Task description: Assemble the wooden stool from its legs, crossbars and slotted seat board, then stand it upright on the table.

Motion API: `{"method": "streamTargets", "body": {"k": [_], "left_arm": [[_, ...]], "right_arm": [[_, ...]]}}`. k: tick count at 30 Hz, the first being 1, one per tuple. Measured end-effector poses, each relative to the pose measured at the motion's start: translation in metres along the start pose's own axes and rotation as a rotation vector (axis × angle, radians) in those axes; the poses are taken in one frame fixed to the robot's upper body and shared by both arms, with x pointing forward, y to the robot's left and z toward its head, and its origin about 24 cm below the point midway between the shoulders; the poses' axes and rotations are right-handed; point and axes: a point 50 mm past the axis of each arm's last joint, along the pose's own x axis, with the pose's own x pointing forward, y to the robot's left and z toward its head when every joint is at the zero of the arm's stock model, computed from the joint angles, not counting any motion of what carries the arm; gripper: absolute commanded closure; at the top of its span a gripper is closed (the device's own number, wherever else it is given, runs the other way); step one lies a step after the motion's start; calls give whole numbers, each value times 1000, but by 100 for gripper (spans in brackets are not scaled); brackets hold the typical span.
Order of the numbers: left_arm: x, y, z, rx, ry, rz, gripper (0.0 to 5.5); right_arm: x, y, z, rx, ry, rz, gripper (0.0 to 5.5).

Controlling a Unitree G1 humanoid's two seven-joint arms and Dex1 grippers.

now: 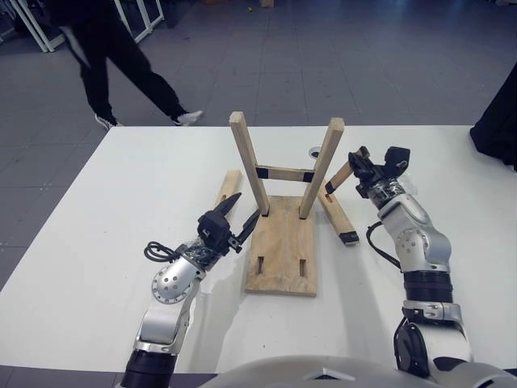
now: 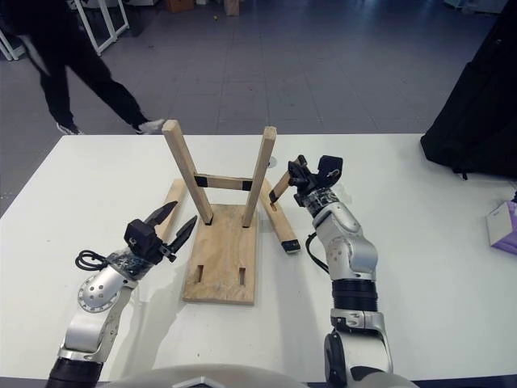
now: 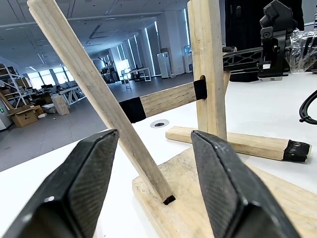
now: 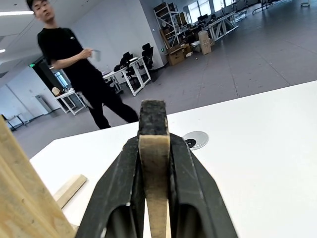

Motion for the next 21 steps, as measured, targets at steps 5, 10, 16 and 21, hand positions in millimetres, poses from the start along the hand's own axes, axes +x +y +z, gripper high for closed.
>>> {"method": "streamTargets", "body": {"k": [5,10,16,21], "left_arm": [[-1,-2,-11,47,87,-23,284],[0,-4,-14,48,97,-28,284],[0,-4,-14,54,100,-27,284],[2,-3,-15,59,103,-20,284]], "right_arm": [[0,3,-8,-17,24,2,512],[-3,0,-10,-53,29,-6,512],[-5,-2,-12,-65,31,-1,512],[-5,-5,-15,-112,36,-8,512]]}}
